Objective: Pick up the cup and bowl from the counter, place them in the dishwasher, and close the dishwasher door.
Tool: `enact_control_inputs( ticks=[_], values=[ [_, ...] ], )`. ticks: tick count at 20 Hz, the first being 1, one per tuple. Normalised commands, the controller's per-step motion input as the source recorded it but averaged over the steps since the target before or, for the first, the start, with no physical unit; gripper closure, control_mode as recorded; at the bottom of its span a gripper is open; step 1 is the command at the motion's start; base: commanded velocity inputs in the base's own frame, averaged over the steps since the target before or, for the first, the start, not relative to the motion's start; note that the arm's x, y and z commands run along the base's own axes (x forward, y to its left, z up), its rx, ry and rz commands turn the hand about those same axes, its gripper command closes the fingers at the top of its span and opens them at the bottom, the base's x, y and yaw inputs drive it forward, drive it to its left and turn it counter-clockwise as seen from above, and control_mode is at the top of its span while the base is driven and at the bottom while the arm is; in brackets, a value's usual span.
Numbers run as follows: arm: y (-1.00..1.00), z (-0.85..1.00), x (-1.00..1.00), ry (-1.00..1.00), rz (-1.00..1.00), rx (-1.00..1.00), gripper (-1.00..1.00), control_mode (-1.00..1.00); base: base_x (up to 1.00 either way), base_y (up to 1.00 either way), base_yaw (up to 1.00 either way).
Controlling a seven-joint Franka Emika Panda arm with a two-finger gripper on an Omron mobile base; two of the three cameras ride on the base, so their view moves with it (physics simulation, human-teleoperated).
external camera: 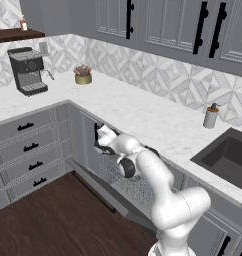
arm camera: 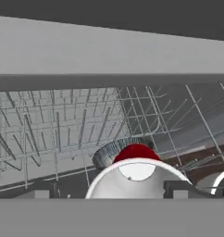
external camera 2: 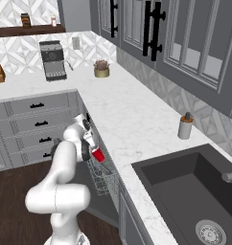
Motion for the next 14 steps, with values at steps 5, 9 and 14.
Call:
enact_control_inputs(
  ticks=[5,9,14],
  values=[
    [0.35,0.82,-0.22,0.02,-0.01,-0.11,-1.00,-1.00,0.00,0.00,0.00],
    [0.13,0.81,-0.75,0.00,-0.07,0.02,-1.00,-1.00,0.00,0.00,0.00],
    [0.18,0.78,-0.98,-0.07,-0.15,0.01,-1.00,-1.00,0.00,0.00,0.00]
  ],
)
